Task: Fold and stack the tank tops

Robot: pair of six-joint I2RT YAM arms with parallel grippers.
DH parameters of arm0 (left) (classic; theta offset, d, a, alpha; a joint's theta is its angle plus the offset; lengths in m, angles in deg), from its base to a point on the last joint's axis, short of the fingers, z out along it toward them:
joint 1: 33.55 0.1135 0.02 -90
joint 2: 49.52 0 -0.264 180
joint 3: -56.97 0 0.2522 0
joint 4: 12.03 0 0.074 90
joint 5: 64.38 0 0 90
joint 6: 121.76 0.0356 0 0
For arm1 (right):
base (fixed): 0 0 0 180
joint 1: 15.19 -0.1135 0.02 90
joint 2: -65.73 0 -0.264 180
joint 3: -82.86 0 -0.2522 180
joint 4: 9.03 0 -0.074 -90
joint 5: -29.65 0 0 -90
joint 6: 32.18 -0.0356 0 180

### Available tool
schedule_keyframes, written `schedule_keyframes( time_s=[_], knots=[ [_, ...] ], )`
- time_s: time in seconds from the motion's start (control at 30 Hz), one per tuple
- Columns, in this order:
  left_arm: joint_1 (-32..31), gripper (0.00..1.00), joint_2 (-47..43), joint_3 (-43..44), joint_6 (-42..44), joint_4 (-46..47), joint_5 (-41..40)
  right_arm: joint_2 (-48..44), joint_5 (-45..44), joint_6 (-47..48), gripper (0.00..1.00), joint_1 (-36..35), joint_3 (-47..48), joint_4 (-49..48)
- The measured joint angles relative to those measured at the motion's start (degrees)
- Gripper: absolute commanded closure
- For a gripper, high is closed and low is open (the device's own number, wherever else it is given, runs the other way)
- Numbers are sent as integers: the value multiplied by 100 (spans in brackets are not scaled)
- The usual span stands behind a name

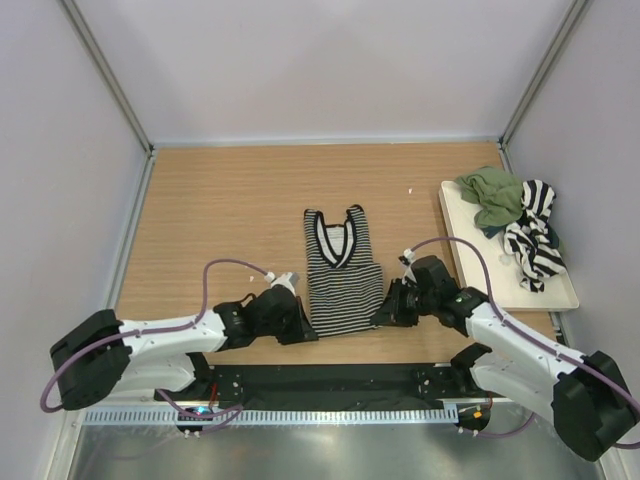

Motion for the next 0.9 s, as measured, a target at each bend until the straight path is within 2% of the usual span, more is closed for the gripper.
schedule_keyframes(
  time_s=[0.13, 0.4, 0.7, 0.9],
  knots=[
    [-96, 100, -599, 125, 9, -442, -37, -254, -125, 52, 99, -4, 487, 647],
    [-146, 100, -1215, 723, 116, -1287, -236, -275, -389, 308, 96, -4, 1368, 1563],
    [-85, 100, -1438, 1403, 321, -2048, -682, 472, -581, 684, 95, -9, 2277, 1836],
    [387, 100, -1342, 1504, 527, -2087, -605, 1075, -658, 839, 99, -2, 2778, 1827]
  ],
)
